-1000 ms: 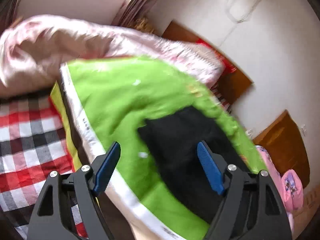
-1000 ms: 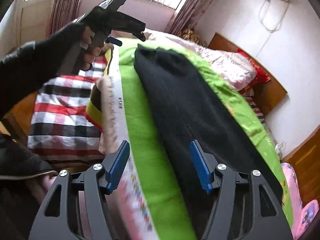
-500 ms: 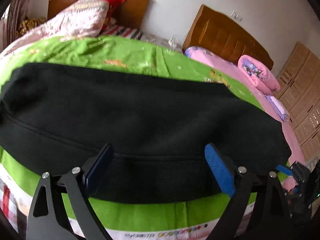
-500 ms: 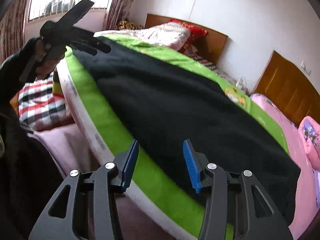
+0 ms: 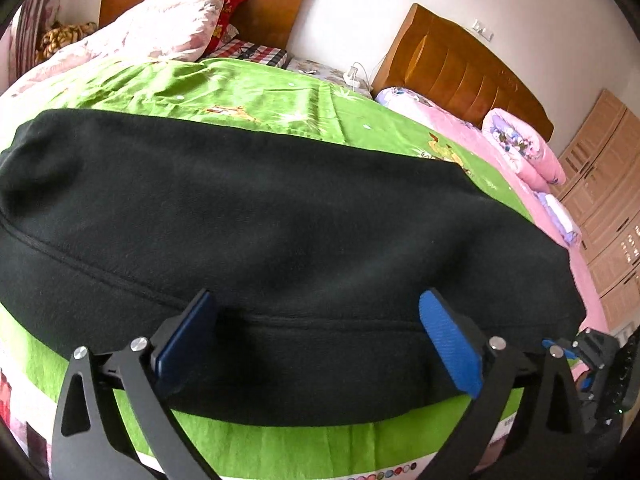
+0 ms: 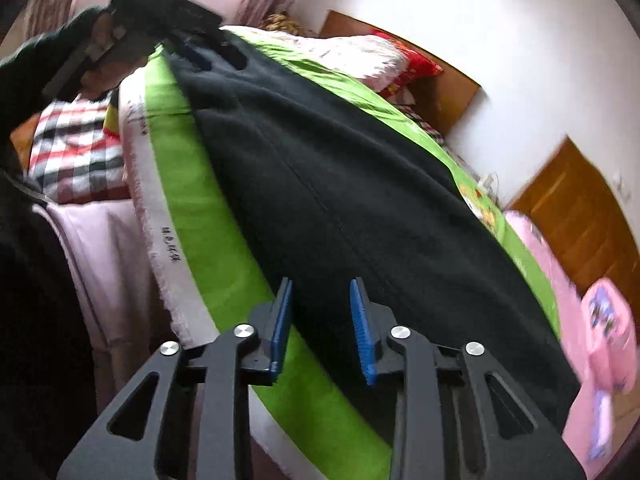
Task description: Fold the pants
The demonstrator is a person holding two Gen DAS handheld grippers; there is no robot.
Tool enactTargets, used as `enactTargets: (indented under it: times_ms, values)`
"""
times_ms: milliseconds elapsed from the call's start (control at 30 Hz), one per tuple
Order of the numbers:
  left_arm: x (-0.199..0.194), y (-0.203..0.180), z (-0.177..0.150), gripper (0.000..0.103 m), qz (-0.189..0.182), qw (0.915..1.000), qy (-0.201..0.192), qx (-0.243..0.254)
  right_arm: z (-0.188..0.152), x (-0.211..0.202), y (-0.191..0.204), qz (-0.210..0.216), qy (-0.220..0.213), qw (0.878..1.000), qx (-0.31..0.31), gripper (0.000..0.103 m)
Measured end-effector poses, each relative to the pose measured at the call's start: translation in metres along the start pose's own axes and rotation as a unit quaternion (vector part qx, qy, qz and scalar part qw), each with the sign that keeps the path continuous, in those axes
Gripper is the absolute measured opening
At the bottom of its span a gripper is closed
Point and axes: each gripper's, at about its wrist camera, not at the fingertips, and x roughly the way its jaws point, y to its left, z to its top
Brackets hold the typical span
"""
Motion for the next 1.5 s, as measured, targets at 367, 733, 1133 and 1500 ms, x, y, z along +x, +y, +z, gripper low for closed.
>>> enactTargets:
  times_ms: [367,733,1133,1500]
  values:
    - [-0.03,-0.018,0.007,0.101,-0.056,0.998,-0.019,0.021,-0.009,-0.02,-0.001,-0.021,0.006,0.999,-0.036,0.004]
    - [0.017,-0.075,0.018,0.1,-0.003,0.9929,0.039,0.112,-0.029,-0.054,-0.055,0.035,-0.033,0.986,0.158,0.08]
    - [0.102,-0.173,0.004,0.102,0.003,0.9631,0.127,0.237,-0.141,-0.045,-0.162,0.005,0.035,0.909,0.415,0.055]
    - [0.09,-0.181,0.027,0.101,-0.036,0.9675,0.119,0.22,-0.114,-0.066,-0.172,-0.019,0.012,0.905,0.425,0.099]
